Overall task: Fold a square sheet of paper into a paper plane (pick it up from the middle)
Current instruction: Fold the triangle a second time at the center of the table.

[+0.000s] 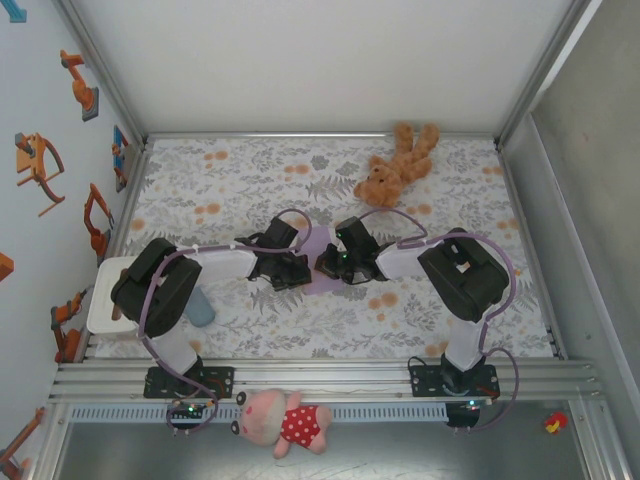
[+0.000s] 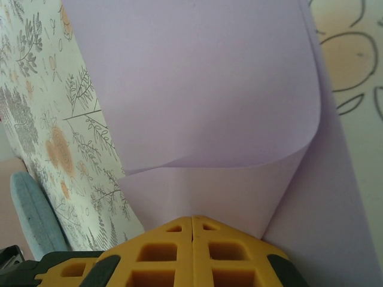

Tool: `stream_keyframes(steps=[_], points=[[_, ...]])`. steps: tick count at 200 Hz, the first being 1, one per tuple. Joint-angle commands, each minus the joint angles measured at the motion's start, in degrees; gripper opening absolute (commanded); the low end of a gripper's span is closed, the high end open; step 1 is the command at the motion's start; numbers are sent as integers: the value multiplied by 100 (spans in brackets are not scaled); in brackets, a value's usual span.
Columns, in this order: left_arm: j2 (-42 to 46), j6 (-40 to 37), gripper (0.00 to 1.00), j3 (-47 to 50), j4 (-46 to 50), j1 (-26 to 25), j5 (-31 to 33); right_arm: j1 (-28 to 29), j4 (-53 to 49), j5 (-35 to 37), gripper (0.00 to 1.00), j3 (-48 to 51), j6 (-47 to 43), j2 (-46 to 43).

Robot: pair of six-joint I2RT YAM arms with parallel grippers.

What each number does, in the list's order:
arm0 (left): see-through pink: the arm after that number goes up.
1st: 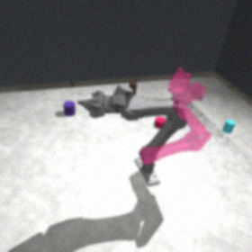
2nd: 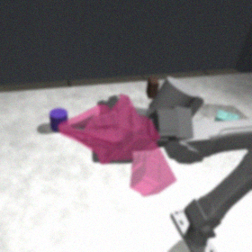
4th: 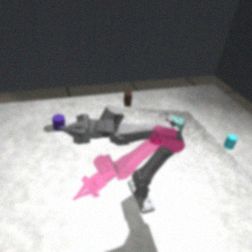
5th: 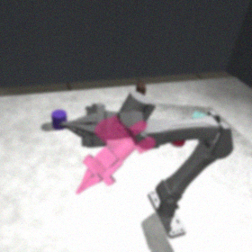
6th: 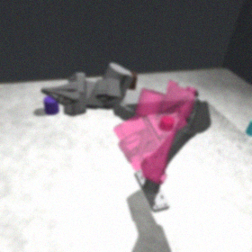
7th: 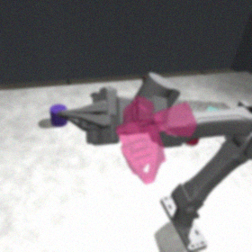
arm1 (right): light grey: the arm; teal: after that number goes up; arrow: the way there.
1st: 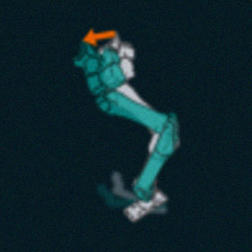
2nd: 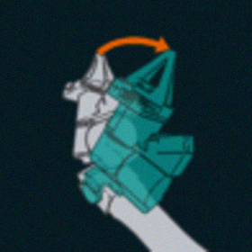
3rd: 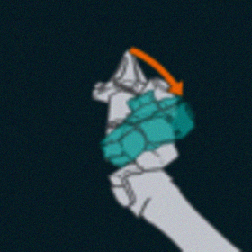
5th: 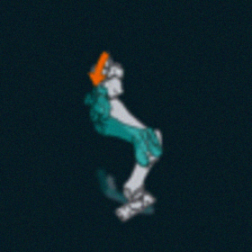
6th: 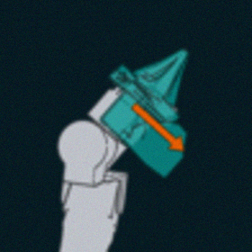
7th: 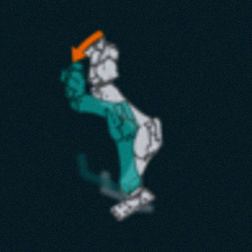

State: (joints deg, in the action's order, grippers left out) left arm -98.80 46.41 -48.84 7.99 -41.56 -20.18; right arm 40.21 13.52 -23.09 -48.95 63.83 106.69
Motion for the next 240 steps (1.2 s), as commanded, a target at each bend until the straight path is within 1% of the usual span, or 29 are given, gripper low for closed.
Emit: stream_keyframes(steps=[1, 22, 47, 68, 92, 122, 151, 161, 185, 198, 208, 223, 224, 228, 232, 240], points=[[-104, 48, 0, 144, 304, -3, -56, -52, -442, 191, 0, 68, -385, 28], [-175, 26, 0, 182, 561, 5, -43, -113, -711, 217, 0, -87, -777, 26], [-226, 82, 0, 231, 706, 25, -86, -294, -673, 107, 0, -80, -1102, 96], [-219, 95, 0, 248, 772, 51, -120, -589, -511, -68, 0, -30, -1310, 217], [-242, 105, 0, 259, 827, 95, -152, -1002, -557, -271, 0, -165, -1526, 277], [-163, 87, 0, 231, 852, 100, -148, -1290, -1008, -181, 0, -550, -1896, 249], [40, 60, 0, 77, 867, 96, -62, -1402, -1132, -121, 0, -644, -1998, 4], [124, 63, 2, -67, 898, 96, -19, -1407, -1105, -108, 0, -613, -1982, -158], [417, 269, 13, -400, 755, 85, 86, -1399, -773, -220, 0, -275, -1749, -566], [564, 449, 25, -442, 534, 70, 150, -1401, -517, -249, 6, 50, -1536, -822], [633, 570, 31, -434, 386, 86, 227, -1393, -385, -240, 13, 275, -1358, -998], [608, 642, 38, -463, 233, 97, 252, -1370, -231, -232, 21, 562, -1135, -1212], [595, 642, 38, -470, 227, 101, 252, -1368, -220, -231, 21, 579, -1122, -1221], [570, 656, 40, -496, 222, 111, 261, -1349, -190, -231, 30, 639, -1076, -1263], [530, 663, 40, -522, 217, 116, 281, -1339, -175, -215, 34, 696, -1033, -1308], [454, 693, 41, -562, 165, 138, 262, -1303, -169, -186, 37, 774, -976, -1381]])
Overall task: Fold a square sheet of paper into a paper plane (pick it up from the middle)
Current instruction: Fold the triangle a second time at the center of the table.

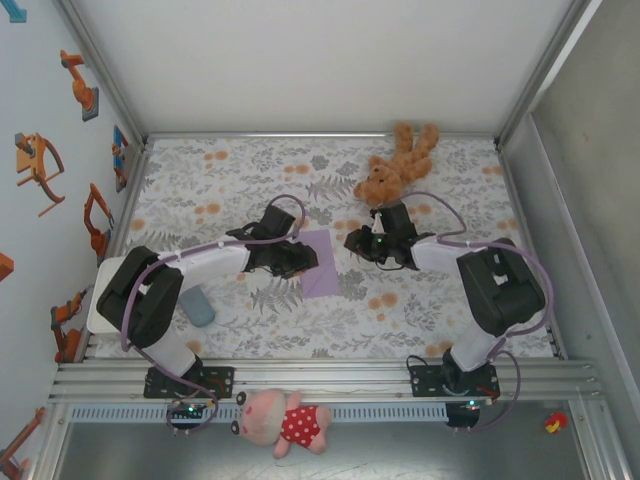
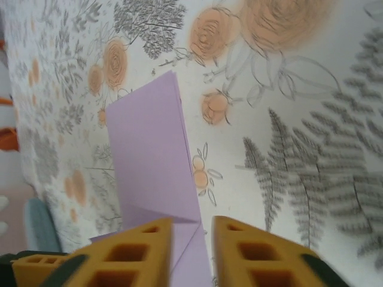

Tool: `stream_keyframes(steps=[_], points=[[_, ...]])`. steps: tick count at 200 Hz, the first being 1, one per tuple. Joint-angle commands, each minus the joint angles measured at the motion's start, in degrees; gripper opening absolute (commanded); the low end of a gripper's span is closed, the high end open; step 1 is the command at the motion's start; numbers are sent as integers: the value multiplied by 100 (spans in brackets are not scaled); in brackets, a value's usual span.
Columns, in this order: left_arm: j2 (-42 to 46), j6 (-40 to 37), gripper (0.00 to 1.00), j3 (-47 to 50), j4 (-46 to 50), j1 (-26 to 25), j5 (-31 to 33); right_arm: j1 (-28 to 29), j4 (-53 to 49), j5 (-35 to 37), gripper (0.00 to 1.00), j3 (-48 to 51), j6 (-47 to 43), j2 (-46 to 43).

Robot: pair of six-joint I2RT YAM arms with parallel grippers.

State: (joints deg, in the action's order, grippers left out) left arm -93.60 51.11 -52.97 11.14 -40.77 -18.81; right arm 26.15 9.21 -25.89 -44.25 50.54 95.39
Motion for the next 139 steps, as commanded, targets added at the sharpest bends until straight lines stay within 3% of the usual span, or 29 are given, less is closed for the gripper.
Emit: stream_keyframes(steps=[1, 34, 139], points=[[-77, 228, 41, -155, -153, 64, 119, 106, 259, 97, 38, 312, 356, -259], [-355, 436, 41, -222, -617, 155, -59, 291, 159, 168, 36, 369, 544, -330], [-792, 986, 40, 455, -1106, 258, 302, 1012, 125, 207, 35, -131, 1276, 267]])
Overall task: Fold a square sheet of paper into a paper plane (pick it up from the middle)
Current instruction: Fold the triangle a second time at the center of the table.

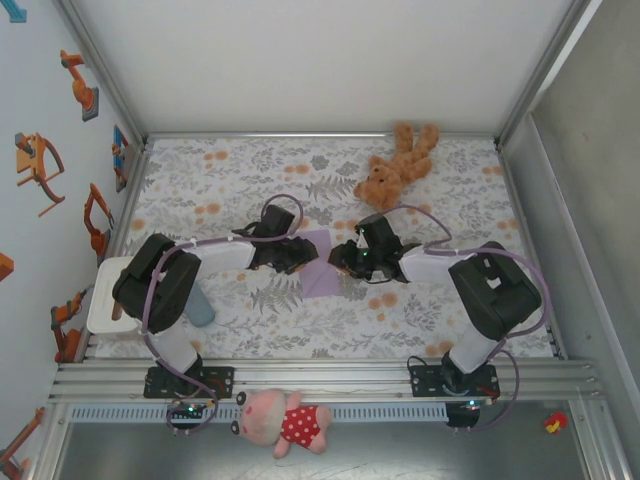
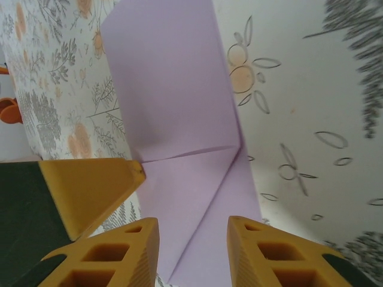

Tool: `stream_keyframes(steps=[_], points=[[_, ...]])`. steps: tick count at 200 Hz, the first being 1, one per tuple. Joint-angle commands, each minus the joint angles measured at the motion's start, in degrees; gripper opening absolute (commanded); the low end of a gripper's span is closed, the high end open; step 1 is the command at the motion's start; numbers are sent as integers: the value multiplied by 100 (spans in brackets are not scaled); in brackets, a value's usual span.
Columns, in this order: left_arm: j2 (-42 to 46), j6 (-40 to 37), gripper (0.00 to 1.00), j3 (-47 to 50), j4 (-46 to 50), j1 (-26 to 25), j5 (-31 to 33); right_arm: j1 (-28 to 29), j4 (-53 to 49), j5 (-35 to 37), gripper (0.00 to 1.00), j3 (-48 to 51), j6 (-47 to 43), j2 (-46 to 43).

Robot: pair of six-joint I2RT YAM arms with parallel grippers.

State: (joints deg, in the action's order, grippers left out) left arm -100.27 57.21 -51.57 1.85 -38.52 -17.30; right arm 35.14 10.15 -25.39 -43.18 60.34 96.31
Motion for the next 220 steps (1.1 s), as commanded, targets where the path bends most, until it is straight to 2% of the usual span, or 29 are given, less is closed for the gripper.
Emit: stream_keyframes(steps=[1, 27, 90, 123, 171, 220], points=[[-125, 386, 40, 332, -190, 31, 150, 119, 31, 157, 35, -241, 300, 181], [-166, 653, 38, 564, -439, 47, 108, 176, 28, 187, 35, -342, 463, 363], [-204, 877, 33, 662, -356, 77, 157, 239, -243, 258, 32, -619, 514, 615], [-177, 858, 31, 658, -251, 99, 117, 261, -264, 264, 30, -722, 504, 783], [-117, 714, 28, 575, 0, 118, 196, 283, -740, 891, 30, -554, 502, 434], [-133, 691, 26, 579, -97, 143, 141, 295, -672, 751, 29, -648, 469, 601]])
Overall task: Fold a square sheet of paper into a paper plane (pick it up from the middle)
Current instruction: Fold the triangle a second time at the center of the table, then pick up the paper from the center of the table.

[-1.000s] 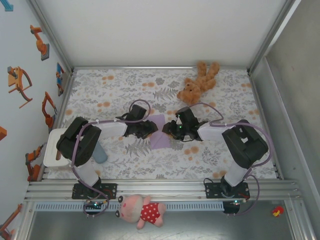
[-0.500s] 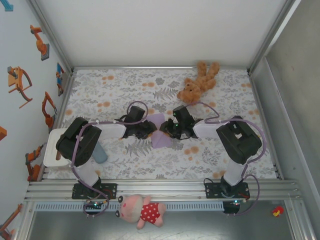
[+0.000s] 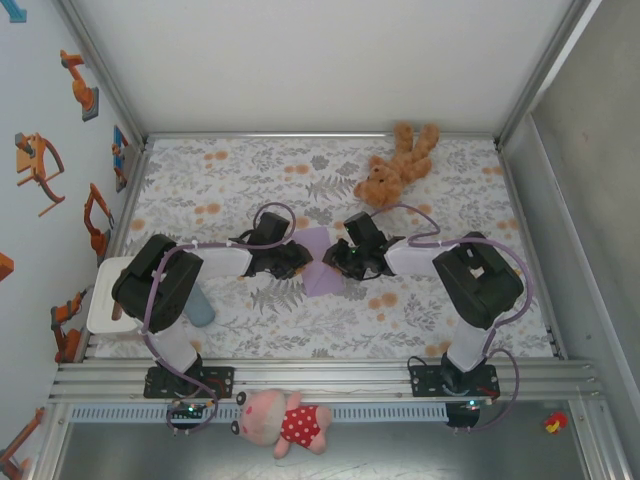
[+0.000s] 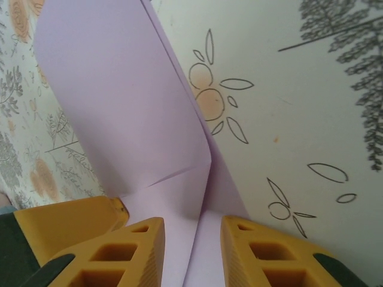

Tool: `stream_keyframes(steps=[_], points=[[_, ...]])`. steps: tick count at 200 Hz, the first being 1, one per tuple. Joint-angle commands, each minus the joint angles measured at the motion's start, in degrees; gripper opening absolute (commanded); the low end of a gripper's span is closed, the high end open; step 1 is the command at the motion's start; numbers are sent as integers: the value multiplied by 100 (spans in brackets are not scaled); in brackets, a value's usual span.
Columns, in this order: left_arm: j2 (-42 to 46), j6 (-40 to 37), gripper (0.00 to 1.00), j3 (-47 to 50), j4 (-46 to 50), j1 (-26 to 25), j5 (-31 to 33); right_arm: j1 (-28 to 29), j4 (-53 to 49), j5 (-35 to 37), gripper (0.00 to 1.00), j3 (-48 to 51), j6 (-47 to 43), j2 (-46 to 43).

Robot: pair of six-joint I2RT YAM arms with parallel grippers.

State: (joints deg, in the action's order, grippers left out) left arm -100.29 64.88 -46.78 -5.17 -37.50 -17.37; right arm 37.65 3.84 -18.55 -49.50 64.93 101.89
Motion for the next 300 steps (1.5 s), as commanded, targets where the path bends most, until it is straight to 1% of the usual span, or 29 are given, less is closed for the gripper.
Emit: stream_keyframes(steps=[1, 38, 80, 101, 146, 175, 190, 202, 220, 251, 261, 272, 290, 300], points=[[-131, -74, 26, 100, 605, 45, 147, 42, -27, 55, 29, -16, 15, 51], [-149, -63, 26, 75, 595, 48, 72, 66, 750, -333, 26, 96, 176, 198], [-188, -54, 26, -4, 631, 50, 24, 72, 1055, -543, 25, 196, 128, 153], [-195, -74, 26, -50, 683, 62, 20, 67, 1426, -659, 24, 362, 160, 45], [-70, -53, 27, -69, 619, 63, -18, 76, 1252, -738, 21, 422, -223, -99], [95, -137, 28, -123, 605, 72, -73, 96, 1416, -773, 17, 476, -318, -72], [252, -186, 30, -165, 621, 79, -129, 94, 1429, -778, 14, 437, -370, -35], [463, -215, 32, -165, 626, 97, -118, 94, 1427, -742, 9, 419, -397, -29], [935, -357, 37, -140, 800, 154, 40, 93, 1427, -649, 0, 389, -477, -93], [1984, -560, 50, 115, 1172, 346, 354, 93, 1549, -550, 0, 269, -633, -386], [2353, -568, 57, 258, 1241, 439, 403, 85, 1660, -584, 0, 225, -641, -535], [2768, -543, 68, 410, 1297, 575, 428, 63, 1772, -666, 0, 133, -628, -699], [3463, -473, 84, 634, 1330, 801, 356, 0, 2041, -906, 0, -38, -530, -886], [3805, -428, 92, 737, 1285, 915, 266, -44, 2180, -1050, 0, -154, -406, -971]])
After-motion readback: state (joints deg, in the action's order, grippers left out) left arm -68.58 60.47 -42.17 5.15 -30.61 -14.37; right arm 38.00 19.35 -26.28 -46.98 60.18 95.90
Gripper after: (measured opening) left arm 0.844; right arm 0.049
